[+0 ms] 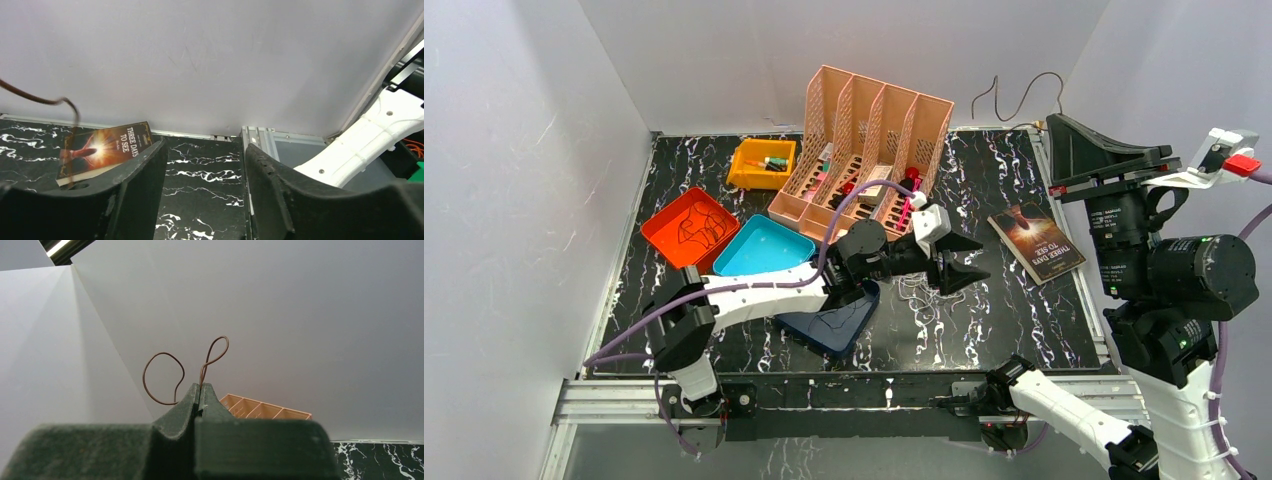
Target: Untangle the cables
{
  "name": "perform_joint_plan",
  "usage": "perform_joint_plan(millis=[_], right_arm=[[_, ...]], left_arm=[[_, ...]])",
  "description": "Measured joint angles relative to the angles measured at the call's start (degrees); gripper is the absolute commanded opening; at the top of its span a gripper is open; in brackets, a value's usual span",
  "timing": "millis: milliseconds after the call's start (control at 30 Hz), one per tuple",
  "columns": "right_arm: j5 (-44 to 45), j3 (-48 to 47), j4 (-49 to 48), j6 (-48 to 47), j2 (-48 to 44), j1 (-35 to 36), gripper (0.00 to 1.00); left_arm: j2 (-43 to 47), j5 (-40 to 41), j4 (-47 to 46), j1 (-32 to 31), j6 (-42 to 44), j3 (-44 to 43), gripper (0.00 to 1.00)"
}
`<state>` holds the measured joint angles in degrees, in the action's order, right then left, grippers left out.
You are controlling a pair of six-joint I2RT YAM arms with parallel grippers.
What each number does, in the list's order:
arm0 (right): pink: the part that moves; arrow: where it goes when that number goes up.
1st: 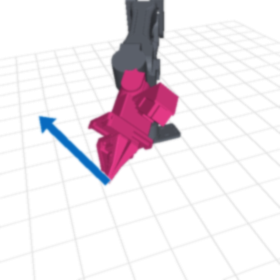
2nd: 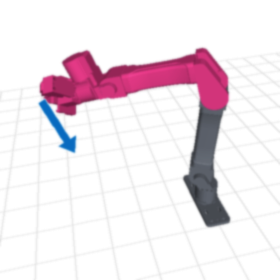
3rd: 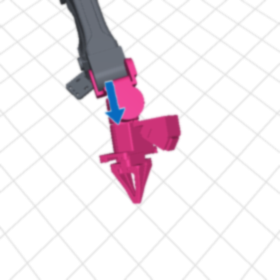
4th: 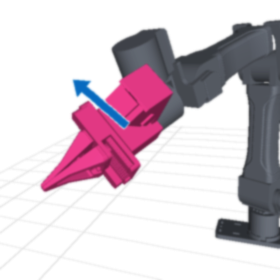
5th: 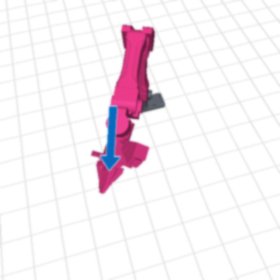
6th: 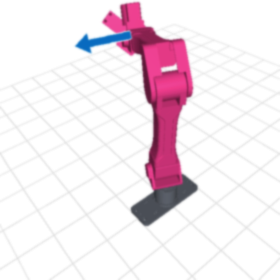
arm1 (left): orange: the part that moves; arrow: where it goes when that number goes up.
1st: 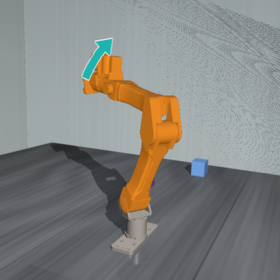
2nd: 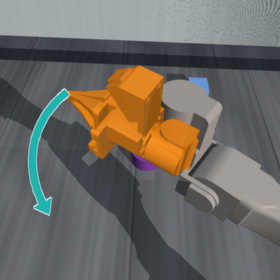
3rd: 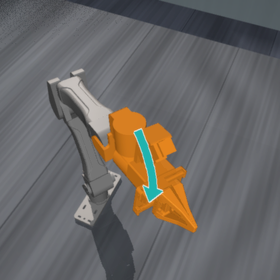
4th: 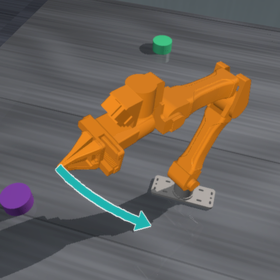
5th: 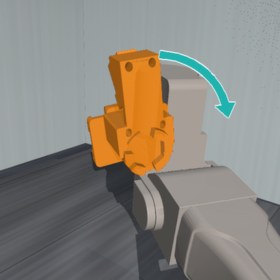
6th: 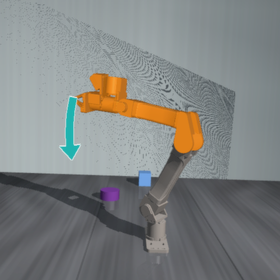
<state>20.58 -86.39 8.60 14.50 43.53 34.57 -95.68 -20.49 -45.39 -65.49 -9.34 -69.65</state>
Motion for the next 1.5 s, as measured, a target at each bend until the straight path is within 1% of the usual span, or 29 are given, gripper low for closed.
perform_joint_plan(millis=[67,300,500,633,1067,1500], right_arm=[[-0.22,0.00,0.17,0.39,0.02,0.00,0.00],[-0.39,0.04,0.42,0.74,-0.04,0.00,0.00],[-0.37,0.07,0.44,0.79,-0.11,0.00,0.00],[-0.39,0.07,0.46,0.79,-0.09,0.00,0.00],[-0.35,1.05,0.70,0.76,-0.48,0.00,0.00],[-0.37,1.05,0.68,0.76,-0.46,0.00,0.00]], left_arm=[[-1.33,0.20,-0.39,-0.04,-0.15,-0.39,0.46],[-3.98,1.62,-0.31,-0.04,-0.22,-0.44,0.46],[-3.98,1.86,-0.44,-0.04,-0.07,-0.37,0.52],[-3.61,2.43,-0.26,-0.04,0.55,0.02,0.53],[1.40,2.93,0.61,-0.04,2.05,3.74,0.53],[5.99,3.78,1.92,-0.04,4.59,5.44,0.59]])
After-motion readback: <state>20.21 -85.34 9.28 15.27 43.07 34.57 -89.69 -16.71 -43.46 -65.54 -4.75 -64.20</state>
